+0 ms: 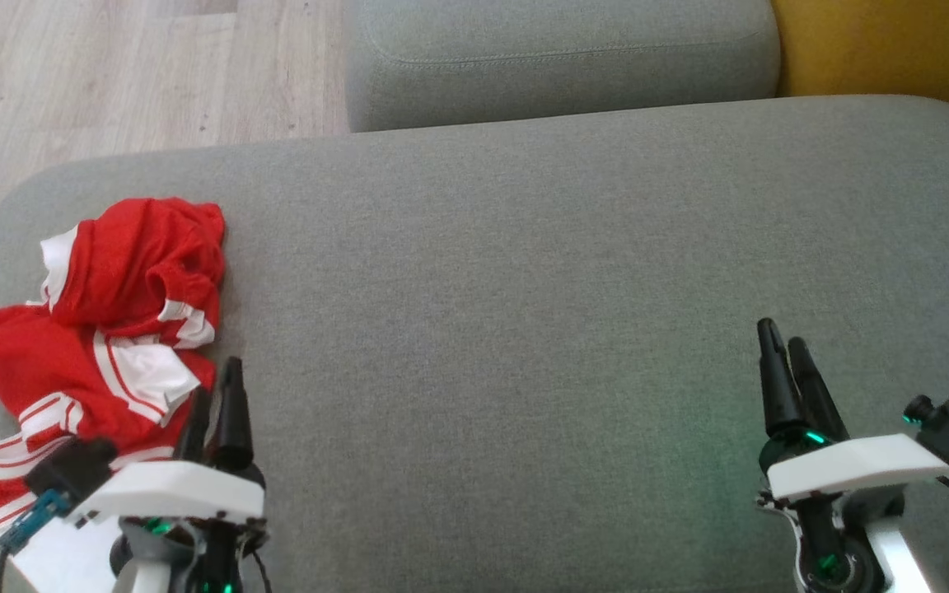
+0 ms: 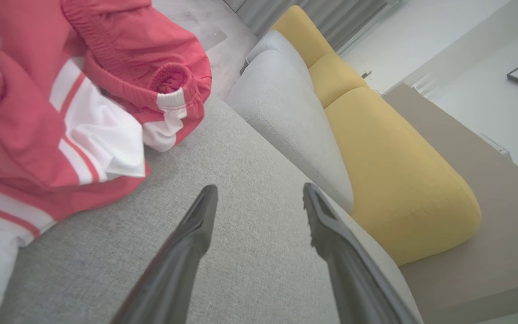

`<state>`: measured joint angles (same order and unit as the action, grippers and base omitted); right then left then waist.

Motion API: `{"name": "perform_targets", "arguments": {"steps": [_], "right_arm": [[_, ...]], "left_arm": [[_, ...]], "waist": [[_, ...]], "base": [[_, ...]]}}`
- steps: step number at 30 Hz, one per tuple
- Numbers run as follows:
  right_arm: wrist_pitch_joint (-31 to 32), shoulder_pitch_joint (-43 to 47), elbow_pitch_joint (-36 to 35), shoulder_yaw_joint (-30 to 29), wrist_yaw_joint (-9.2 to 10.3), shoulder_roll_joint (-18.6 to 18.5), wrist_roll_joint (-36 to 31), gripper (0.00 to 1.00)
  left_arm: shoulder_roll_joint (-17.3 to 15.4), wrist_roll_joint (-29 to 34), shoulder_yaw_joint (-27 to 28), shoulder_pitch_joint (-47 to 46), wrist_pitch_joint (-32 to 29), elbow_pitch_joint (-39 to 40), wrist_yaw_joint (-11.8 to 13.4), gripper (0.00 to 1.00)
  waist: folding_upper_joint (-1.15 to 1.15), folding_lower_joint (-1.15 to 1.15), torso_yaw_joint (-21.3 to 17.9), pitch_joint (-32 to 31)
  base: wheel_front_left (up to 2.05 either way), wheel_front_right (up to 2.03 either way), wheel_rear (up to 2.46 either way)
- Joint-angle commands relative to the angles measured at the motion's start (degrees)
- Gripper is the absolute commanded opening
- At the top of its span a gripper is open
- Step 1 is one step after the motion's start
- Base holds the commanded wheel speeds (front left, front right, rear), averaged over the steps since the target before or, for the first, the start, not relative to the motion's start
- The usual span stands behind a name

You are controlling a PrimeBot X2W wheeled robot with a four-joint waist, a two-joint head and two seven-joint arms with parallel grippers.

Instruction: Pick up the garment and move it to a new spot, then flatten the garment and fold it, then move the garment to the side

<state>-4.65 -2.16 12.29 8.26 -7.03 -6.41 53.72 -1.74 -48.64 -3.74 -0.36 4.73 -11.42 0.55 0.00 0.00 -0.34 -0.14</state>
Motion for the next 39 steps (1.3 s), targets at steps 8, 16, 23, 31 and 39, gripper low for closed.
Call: {"name": "perform_targets", "arguments": {"steps": [8,16,23,31,39], "right_arm": [[-2.08,-4.15,-1.5,2.19,-0.28,-1.47,-8.02,1.0],[-3.43,-4.65,-0.96,3.59,-0.31,-1.63,-13.54,1.0],[-4.61,-5.24,-0.57,3.88,-0.34,-1.6,-18.7,1.0],[-5.96,-5.49,-0.32,3.1,-0.37,-0.98,-25.15,1.0],[-7.32,-5.81,-0.27,3.88,-0.4,-0.79,-30.64,1.0]], "left_arm": [[-0.83,8.24,-0.88,-4.06,2.08,2.19,1.57,1.0],[-0.88,13.95,-1.81,-4.31,3.41,2.76,2.43,1.0],[-0.92,19.03,-2.46,-4.49,4.59,2.97,3.21,1.0],[-0.97,24.68,-3.37,-4.75,5.93,3.37,3.99,1.0],[-1.02,30.35,-4.21,-4.96,7.27,3.88,4.78,1.0]], "waist": [[0.0,0.0,-0.03,-0.21],[0.0,0.0,-0.13,-0.26],[0.0,0.0,-0.24,-0.43],[0.0,0.0,-0.19,-0.66],[0.0,0.0,-0.23,-0.76]], "base": [[0.0,0.0,0.0],[0.0,0.0,0.0],[0.0,0.0,0.0],[0.0,0.0,0.0],[0.0,0.0,0.0]]}}
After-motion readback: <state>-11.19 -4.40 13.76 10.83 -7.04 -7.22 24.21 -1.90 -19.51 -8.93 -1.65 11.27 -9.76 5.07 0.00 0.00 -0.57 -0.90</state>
